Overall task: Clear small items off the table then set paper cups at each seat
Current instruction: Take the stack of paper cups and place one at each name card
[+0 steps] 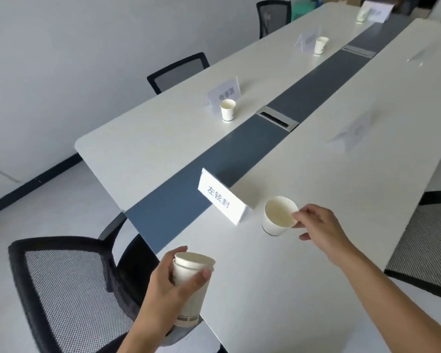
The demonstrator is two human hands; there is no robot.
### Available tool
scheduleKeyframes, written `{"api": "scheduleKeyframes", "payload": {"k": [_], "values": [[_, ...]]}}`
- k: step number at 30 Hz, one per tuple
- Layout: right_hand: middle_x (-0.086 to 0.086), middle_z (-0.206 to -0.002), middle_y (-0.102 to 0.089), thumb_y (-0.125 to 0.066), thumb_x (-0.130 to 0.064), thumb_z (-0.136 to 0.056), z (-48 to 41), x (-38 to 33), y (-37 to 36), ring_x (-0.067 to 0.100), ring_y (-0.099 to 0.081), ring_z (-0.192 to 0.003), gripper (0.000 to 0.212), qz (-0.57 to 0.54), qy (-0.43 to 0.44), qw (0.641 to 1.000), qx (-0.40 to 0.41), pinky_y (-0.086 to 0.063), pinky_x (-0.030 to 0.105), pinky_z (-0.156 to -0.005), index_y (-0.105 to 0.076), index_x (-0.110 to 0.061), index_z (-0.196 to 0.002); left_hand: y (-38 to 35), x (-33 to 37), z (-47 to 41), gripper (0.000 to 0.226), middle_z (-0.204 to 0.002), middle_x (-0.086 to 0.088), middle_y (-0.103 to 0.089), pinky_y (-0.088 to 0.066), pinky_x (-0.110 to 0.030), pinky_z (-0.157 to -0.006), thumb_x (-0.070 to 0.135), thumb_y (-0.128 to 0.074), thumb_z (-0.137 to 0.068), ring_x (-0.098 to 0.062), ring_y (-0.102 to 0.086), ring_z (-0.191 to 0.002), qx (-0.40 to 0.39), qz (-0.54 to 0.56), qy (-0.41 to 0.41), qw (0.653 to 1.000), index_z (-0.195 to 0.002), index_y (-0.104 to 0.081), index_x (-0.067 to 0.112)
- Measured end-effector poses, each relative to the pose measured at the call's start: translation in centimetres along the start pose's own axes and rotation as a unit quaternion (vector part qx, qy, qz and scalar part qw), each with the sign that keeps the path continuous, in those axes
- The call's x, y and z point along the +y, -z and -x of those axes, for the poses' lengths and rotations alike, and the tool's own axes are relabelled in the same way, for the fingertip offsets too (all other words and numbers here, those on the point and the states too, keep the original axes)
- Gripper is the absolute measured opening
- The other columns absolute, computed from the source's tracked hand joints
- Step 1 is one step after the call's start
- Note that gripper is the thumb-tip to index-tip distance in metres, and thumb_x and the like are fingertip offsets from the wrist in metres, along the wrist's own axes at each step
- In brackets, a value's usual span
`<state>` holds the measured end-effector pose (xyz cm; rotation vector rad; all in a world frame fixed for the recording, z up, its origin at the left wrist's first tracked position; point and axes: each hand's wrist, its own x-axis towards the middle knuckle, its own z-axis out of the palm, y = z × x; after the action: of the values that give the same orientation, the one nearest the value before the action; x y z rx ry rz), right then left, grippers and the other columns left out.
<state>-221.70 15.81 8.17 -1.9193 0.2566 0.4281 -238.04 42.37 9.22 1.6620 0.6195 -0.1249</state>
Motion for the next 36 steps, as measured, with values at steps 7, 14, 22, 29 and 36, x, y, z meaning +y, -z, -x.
{"api": "scheduleKeyframes", "payload": {"k": [7,14,22,29,36], "values": [[0.007,-0.095,-0.066,-0.051,-0.018,-0.091,-14.6,-2.1,-6.0,0.025,-0.07,-0.085,0.013,-0.01,-0.047,0.997,0.056,-0.051,0.032,-0.06,-0.056,-0.01,-0.081,1.6,1.0,-8.5,0.07,-0.091,0.009,-0.073,-0.053,-0.016,-0.059,0.051,-0.082,-0.048,-0.001,-0.069,-0.078,0.001,0.022,0.038,0.999,-0.111,-0.058,0.036],[0.008,-0.075,-0.068,-0.047,-0.024,-0.081,-22.6,-0.4,-9.4,0.039,-0.071,-0.082,0.015,0.041,-0.122,0.984,0.125,-0.058,0.052,-0.075,-0.049,-0.017,-0.068,1.6,0.5,-14.0,0.073,-0.092,0.009,-0.074,-0.054,-0.015,-0.06,0.055,-0.081,-0.041,-0.006,-0.071,-0.079,-0.029,0.036,0.095,0.994,-0.108,-0.056,0.038],[0.012,-0.078,-0.072,-0.043,-0.036,-0.07,-24.7,0.8,-9.5,0.038,-0.071,-0.083,0.032,0.094,-0.119,0.978,0.144,-0.058,0.057,-0.076,-0.056,-0.006,-0.068,1.1,0.0,-16.4,0.078,-0.096,0.005,-0.072,-0.053,-0.014,-0.057,0.057,-0.079,-0.041,-0.003,-0.069,-0.077,-0.048,0.034,0.121,0.991,-0.112,-0.054,0.039],[0.011,-0.083,-0.075,-0.057,-0.043,-0.076,-21.9,-0.1,-7.7,0.032,-0.073,-0.082,0.032,0.069,-0.14,0.981,0.115,-0.058,0.042,-0.071,-0.06,-0.011,-0.074,0.5,0.8,-15.8,0.082,-0.099,0.007,-0.071,-0.052,-0.015,-0.06,0.06,-0.078,-0.043,0.0,-0.069,-0.078,-0.064,0.011,0.097,0.993,-0.118,-0.052,0.038],[0.009,-0.09,-0.069,-0.062,-0.029,-0.085,-13.1,2.0,-2.8,0.02,-0.069,-0.074,0.03,0.096,-0.125,0.987,-0.007,-0.047,0.032,-0.066,-0.065,0.001,-0.09,-2.2,2.8,-12.9,0.09,-0.102,0.006,-0.07,-0.052,-0.016,-0.061,0.061,-0.078,-0.045,-0.002,-0.069,-0.08,-0.119,-0.028,0.045,0.992,-0.126,-0.05,0.033]]}}
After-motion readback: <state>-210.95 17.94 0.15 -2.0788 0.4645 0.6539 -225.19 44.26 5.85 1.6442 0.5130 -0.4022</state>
